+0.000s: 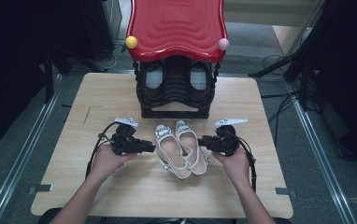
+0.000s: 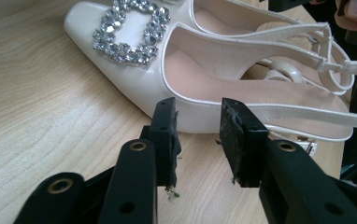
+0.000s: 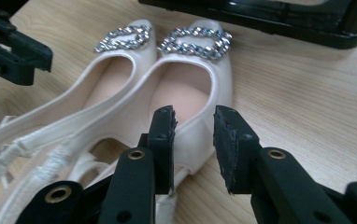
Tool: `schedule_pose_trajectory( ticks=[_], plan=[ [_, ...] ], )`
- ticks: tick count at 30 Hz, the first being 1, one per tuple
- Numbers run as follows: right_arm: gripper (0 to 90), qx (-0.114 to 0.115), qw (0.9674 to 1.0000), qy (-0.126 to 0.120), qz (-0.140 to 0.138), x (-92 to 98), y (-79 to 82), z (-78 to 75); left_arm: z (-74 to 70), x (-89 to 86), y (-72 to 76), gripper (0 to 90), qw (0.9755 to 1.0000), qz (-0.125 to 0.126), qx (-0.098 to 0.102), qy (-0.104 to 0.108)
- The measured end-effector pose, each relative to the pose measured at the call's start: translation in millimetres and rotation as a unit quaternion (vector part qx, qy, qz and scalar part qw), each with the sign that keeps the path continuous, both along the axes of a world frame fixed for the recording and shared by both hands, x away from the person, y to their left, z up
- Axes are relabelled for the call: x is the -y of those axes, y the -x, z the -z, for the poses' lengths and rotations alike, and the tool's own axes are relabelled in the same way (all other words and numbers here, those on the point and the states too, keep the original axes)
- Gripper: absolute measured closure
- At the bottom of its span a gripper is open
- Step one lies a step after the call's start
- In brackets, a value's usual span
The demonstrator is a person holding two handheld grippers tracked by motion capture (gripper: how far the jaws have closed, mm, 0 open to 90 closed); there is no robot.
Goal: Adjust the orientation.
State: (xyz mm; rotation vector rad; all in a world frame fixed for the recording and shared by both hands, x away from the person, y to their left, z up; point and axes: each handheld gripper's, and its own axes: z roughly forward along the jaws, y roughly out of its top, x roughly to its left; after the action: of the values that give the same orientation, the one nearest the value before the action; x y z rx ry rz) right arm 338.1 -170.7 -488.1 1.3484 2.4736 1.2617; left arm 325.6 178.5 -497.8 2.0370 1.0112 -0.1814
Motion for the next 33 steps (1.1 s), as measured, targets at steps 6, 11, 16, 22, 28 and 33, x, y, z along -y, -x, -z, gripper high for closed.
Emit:
schedule_pose_trajectory(
  ticks=[6, 11, 16, 22, 28, 33],
  plan=[
    [68.0, 0.001, 0.9999, -0.005, -0.012, -9.8, 3.5, -6.5, 0.9, -4.6, -1.5, 57.8, 0.9998, -0.005, 0.004, -0.019],
    [67.9, -0.004, 0.9998, -0.004, -0.019, -18.3, 4.5, -7.2, 0.7, -8.2, -2.8, 54.1, 0.9998, -0.006, 0.003, -0.021],
    [67.3, -0.007, 0.9997, -0.007, -0.021, -25.6, 4.6, -8.2, -0.4, -10.6, -3.5, 52.7, 0.9997, -0.009, 0.007, -0.021],
    [67.1, -0.012, 0.9995, -0.004, -0.031, -36.4, 2.8, -9.1, -2.5, -15.5, -4.0, 51.4, 0.9997, -0.011, 0.01, -0.018],
    [66.3, -0.014, 0.9989, 0.002, -0.044, -50.0, 0.0, -13.7, -2.6, -20.2, -4.6, 50.8, 0.9996, -0.019, 0.011, -0.02],
    [66.1, -0.02, 0.9984, 0.011, -0.051, -61.3, -1.1, -12.7, -3.0, -22.2, -4.4, 50.8, 0.9996, -0.018, 0.011, -0.02]
  ],
)
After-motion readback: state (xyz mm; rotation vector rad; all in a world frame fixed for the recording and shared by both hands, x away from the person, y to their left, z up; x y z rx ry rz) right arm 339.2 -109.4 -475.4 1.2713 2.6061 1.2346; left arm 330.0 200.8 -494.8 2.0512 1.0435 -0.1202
